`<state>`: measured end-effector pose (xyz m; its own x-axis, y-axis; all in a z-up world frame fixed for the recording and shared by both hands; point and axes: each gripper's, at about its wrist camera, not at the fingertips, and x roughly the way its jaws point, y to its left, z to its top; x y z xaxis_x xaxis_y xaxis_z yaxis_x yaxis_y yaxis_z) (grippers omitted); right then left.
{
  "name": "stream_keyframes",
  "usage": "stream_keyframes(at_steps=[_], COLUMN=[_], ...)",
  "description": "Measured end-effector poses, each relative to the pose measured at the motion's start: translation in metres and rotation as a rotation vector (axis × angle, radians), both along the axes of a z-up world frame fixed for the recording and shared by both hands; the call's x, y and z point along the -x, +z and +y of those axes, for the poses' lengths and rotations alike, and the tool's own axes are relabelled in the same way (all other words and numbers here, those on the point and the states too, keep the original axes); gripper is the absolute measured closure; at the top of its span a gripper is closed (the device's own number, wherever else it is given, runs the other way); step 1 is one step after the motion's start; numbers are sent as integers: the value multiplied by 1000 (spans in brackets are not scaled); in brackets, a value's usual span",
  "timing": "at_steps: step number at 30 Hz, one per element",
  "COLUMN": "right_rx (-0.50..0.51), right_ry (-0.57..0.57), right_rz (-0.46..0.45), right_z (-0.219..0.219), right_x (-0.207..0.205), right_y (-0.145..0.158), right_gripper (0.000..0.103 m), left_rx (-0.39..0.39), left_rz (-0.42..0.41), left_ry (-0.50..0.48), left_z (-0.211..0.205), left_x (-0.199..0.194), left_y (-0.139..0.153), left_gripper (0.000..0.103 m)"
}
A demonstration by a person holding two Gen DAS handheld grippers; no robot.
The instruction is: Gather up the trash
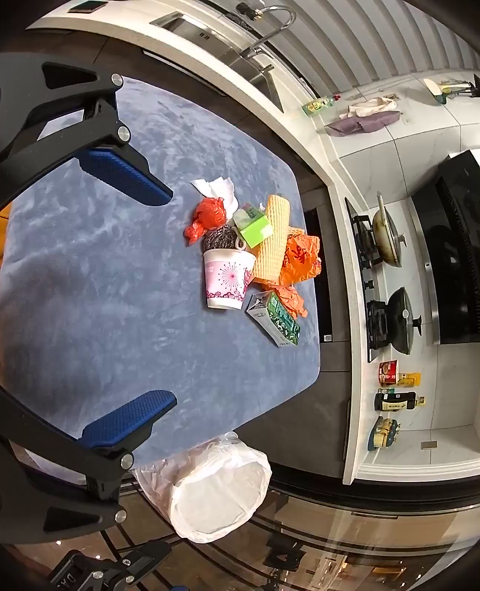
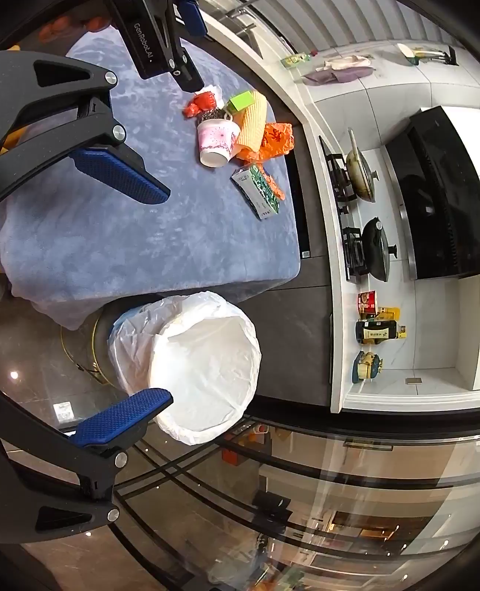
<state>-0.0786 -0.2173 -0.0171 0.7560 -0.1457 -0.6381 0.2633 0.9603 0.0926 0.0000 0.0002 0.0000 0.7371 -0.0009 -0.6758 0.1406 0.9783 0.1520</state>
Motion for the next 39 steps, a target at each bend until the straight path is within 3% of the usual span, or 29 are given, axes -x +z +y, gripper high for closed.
stream_keyframes(at_steps=[39], right_rx=[3], right_ry=[2], right_rz=[5], right_z=[2], right_x=[-2], right_y=[0], right_gripper=[7], left_rx=[6], left_rz=[14], left_ry=[6], left_z=[5], left_x=[0], left_y=[-1], left_gripper=[8])
